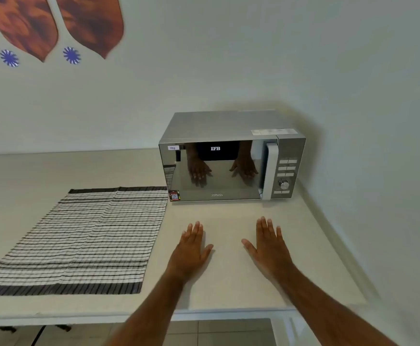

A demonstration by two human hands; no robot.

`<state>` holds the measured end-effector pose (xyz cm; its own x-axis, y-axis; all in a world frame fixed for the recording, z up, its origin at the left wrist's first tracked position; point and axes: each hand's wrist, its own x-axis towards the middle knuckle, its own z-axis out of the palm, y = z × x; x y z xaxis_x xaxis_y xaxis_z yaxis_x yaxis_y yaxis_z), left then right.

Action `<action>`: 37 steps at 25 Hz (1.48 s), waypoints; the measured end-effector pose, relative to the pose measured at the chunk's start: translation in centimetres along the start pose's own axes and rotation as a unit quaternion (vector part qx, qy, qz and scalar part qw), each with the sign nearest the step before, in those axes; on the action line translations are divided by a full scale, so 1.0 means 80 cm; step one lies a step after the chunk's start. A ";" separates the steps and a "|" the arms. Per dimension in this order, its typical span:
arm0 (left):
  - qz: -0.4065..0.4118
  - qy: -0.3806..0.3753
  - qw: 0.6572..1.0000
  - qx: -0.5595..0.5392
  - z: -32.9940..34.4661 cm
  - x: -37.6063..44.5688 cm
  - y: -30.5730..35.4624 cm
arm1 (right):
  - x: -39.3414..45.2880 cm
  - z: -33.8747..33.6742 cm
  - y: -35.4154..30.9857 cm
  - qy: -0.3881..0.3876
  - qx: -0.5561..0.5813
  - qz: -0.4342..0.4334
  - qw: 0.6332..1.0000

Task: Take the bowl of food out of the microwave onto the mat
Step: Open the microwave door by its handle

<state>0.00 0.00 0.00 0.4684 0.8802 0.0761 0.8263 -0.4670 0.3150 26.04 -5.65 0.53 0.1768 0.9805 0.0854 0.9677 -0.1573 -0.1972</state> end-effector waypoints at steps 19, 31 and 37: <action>0.005 0.073 0.961 -0.268 -0.071 0.152 0.150 | 0.113 -0.075 0.047 0.129 0.339 0.132 0.922; 0.016 0.043 0.955 -0.294 -0.113 0.292 0.241 | 0.189 -0.115 0.077 0.046 0.448 0.093 0.888; 0.010 0.063 0.948 -0.312 -0.109 0.291 0.249 | 0.186 -0.110 0.077 0.064 0.417 0.076 0.904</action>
<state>24.65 11.97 16.28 0.4088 0.8931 0.1876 0.4541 -0.3774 0.8071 36.22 6.92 9.20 0.3669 0.9251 0.0973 0.4682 -0.0933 -0.8787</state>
